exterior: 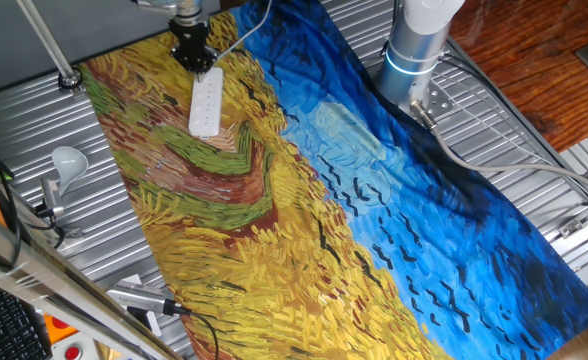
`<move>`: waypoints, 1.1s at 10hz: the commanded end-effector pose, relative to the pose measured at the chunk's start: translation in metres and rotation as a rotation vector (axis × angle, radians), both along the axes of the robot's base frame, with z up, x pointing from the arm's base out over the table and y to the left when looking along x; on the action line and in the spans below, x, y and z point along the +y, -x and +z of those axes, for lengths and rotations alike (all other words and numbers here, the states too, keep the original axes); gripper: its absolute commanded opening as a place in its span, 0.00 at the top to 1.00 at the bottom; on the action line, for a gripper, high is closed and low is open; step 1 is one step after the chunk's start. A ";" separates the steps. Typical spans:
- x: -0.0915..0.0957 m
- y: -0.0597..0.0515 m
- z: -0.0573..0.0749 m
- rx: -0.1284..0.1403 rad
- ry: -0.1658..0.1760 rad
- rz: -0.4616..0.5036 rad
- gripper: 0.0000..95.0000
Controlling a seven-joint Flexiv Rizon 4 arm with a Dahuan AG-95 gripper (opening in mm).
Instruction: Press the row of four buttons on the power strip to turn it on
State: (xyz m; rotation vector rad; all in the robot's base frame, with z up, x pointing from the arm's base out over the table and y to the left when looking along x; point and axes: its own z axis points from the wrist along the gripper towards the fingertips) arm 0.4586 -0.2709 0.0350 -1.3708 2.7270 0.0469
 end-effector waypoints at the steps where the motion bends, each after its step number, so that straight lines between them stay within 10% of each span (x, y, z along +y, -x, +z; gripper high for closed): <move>1: 0.000 0.000 -0.010 0.004 0.012 -0.002 1.00; 6: 0.000 0.002 0.011 0.015 0.024 -0.002 1.00; 10: 0.001 0.007 0.011 0.013 -0.001 0.006 0.20; 11: 0.001 0.009 0.011 0.013 -0.007 0.005 0.20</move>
